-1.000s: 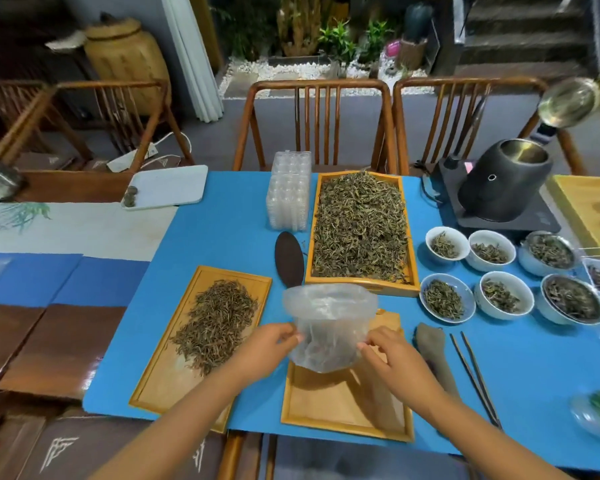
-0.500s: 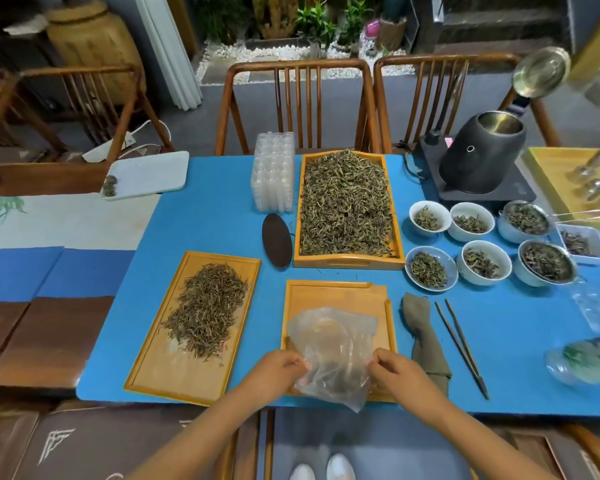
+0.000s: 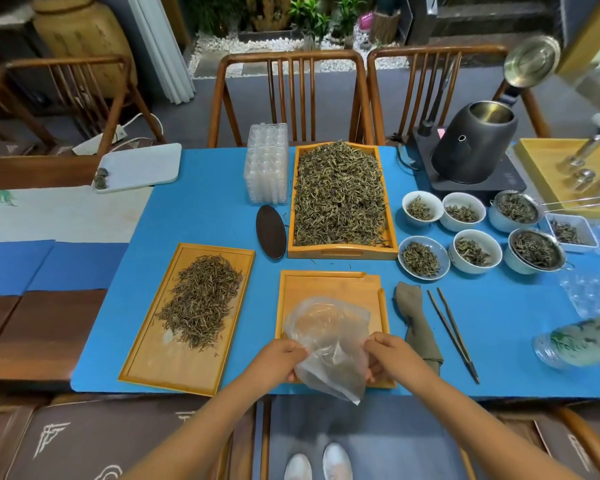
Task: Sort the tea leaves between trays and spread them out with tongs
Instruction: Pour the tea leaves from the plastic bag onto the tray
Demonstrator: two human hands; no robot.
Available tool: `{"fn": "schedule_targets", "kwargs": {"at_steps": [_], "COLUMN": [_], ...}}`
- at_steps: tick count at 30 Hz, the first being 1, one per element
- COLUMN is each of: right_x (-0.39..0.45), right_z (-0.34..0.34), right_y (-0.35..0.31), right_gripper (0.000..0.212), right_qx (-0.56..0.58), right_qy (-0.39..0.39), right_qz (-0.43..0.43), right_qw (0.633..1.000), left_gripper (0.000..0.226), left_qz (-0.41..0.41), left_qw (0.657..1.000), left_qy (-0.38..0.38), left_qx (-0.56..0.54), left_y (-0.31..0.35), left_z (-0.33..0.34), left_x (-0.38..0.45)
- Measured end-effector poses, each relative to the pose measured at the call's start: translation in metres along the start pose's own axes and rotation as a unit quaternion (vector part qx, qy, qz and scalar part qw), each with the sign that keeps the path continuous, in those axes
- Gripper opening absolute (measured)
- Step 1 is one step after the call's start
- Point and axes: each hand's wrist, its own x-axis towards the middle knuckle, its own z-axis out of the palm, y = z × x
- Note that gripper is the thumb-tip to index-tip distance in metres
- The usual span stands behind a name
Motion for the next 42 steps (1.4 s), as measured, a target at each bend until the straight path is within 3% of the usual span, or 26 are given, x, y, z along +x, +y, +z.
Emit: {"fn": "schedule_targets", "kwargs": {"at_steps": [5,14,26,31,42], "right_x": [0.005,0.012,0.030,0.037,0.047], "right_z": [-0.003,-0.010,-0.019,-0.022,-0.030], "right_y": [-0.012,-0.034,-0.068,-0.076,-0.099], "right_gripper": [0.021,0.016,0.014,0.026,0.029], "right_qx": [0.035,0.061,0.056,0.054,0.052], "right_qy": [0.007,0.009,-0.016,-0.012,-0.008], "right_qz": [0.018,0.039,0.092,0.097,0.104], "right_qw": [0.999,0.997,0.994,0.994,0.993], "left_gripper": [0.031,0.025,0.011,0.012,0.016], "left_qz": [-0.033,-0.064,-0.128,-0.175,-0.234], "left_qw": [0.999,0.992,0.963,0.940,0.881], "left_qy": [0.020,0.036,-0.011,-0.037,-0.065], "left_qx": [0.002,-0.106,-0.237,-0.290,-0.405], "left_y": [0.014,0.030,0.049,0.054,0.072], "left_z": [0.001,-0.007,-0.021,-0.024,-0.032], "left_x": [0.000,0.007,0.024,0.032,0.042]}}
